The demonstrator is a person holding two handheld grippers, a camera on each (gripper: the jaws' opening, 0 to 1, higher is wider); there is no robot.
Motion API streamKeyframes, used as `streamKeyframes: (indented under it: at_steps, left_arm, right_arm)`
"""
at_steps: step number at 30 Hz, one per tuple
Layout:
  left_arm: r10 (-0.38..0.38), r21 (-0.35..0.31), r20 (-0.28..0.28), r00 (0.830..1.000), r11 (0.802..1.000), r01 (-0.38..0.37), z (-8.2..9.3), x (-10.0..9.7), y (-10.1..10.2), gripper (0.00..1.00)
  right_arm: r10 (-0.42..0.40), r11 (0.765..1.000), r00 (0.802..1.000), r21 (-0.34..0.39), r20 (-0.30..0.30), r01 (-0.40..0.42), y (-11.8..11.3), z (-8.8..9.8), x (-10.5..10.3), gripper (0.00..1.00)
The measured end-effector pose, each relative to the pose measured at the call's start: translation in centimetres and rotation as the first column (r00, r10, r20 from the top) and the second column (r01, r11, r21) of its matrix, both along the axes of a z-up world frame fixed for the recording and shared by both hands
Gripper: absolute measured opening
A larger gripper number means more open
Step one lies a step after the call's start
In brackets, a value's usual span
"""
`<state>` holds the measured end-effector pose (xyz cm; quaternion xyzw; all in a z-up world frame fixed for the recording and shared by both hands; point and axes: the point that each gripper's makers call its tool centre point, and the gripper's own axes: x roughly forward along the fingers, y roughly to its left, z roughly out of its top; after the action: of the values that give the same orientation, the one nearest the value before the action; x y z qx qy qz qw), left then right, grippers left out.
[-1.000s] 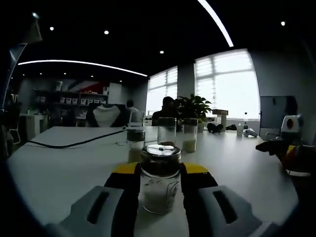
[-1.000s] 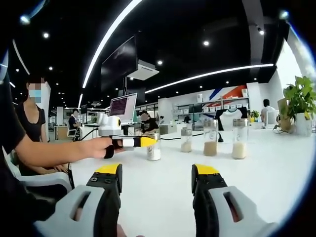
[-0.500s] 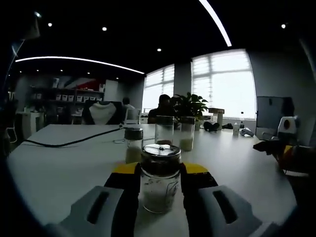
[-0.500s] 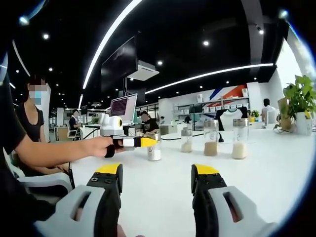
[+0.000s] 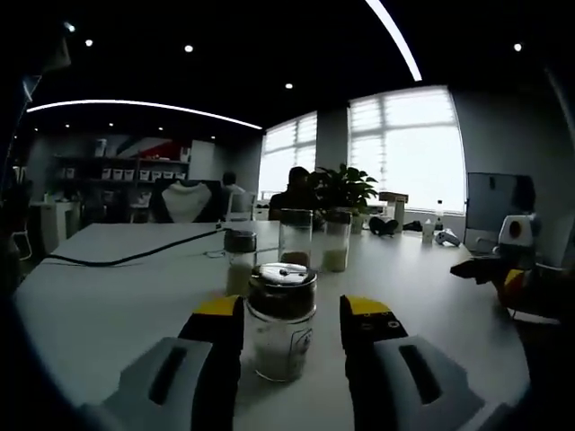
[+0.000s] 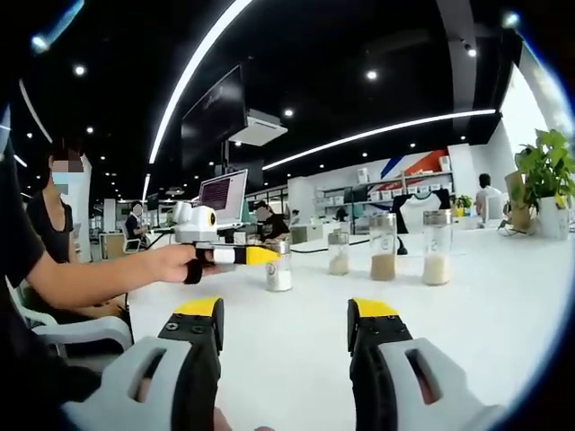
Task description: Rotate the seasoning bottle until the label or dispensing opening points toward the visible target arrow and the bottle remains upright within the marked orientation range
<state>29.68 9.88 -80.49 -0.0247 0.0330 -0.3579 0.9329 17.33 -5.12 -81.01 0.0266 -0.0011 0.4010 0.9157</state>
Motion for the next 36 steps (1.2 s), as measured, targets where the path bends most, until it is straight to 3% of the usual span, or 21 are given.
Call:
streamKeyframes:
  at_steps: [5, 20, 25, 28, 31, 32, 36]
  left_arm:
    - [0.025, -0.041, 0.007, 1.000, 0.999, -0.025, 1.0, -1.4, 0.0, 0.51]
    - [0.013, -0.078, 0.038, 0.999, 0.997, -0.010, 2.0, -5.2, -2.3, 0.76]
    - [0.016, -0.086, 0.061, 0.998, 0.996, -0.011, 2.3, -6.2, -2.5, 0.76]
    - [0.057, -0.076, 0.077, 0.995, 0.996, -0.052, 2.0, -6.2, -2.1, 0.74]
    - [0.041, -0.066, 0.063, 0.997, 0.997, -0.037, 1.4, -6.8, -2.1, 0.51]
    - [0.004, -0.077, 0.053, 0.999, 0.997, 0.000, 1.3, -7.2, -2.6, 0.50]
    - [-0.016, -0.072, 0.039, 0.999, 0.997, 0.019, 1.1, -7.6, -3.0, 0.63]
  right_arm:
    - [0.000, 1.000, 1.000, -0.020, -0.005, 0.000, 0.0, 0.0, 0.3, 0.57]
    - [-0.005, 1.000, 0.999, -0.026, -0.041, 0.003, 0.1, 1.0, 3.0, 0.56]
    - [-0.023, 0.999, 0.999, -0.027, -0.044, 0.022, 0.3, 1.6, 4.4, 0.54]
    - [-0.027, 0.999, 0.997, -0.026, -0.071, 0.025, 0.6, 1.4, 5.3, 0.47]
    - [-0.024, 0.999, 0.997, -0.038, -0.071, 0.021, 1.0, 1.1, 5.9, 0.51]
    - [-0.025, 0.998, 0.997, -0.053, -0.077, 0.021, 1.1, 0.8, 6.2, 0.53]
    - [-0.037, 0.998, 0.997, -0.050, -0.075, 0.033, 1.2, 1.1, 6.9, 0.55]
